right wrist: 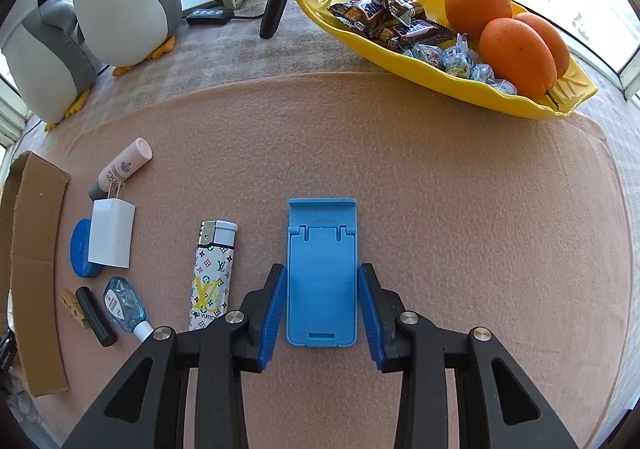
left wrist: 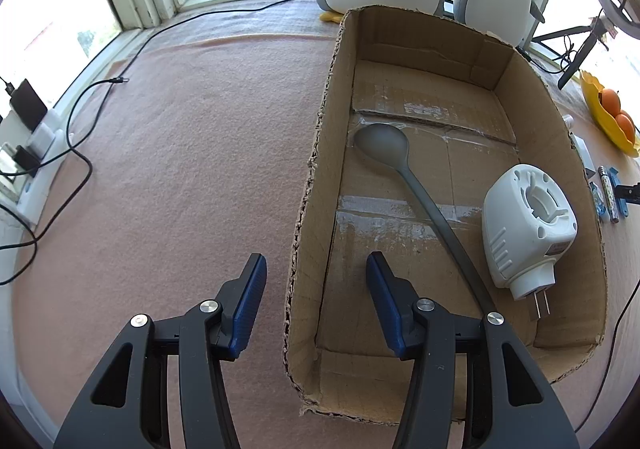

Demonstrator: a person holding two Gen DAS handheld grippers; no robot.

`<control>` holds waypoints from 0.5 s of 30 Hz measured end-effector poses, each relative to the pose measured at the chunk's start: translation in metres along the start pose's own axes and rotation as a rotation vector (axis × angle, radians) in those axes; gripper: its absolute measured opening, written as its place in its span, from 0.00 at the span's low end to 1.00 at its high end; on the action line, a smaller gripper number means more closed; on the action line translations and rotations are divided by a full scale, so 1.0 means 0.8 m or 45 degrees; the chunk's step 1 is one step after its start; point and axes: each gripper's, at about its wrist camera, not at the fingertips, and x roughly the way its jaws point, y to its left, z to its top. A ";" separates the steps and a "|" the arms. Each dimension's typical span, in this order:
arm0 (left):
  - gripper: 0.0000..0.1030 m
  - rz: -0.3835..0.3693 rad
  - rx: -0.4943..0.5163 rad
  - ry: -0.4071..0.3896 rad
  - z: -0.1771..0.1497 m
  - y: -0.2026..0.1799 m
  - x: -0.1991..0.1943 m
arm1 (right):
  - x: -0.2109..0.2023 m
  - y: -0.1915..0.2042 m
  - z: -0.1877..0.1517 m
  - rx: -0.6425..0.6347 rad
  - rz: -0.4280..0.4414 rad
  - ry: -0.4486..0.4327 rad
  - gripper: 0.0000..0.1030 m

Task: Organize rigid objects
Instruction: 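Move the right tool to the blue phone stand and grasp it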

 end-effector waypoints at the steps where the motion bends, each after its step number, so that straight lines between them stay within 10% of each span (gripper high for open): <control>1: 0.51 0.000 0.000 -0.001 0.000 0.000 0.000 | -0.002 -0.001 -0.002 0.001 -0.002 -0.006 0.32; 15: 0.51 -0.003 0.001 -0.002 0.001 -0.001 -0.001 | -0.075 0.000 -0.027 0.031 0.091 -0.133 0.32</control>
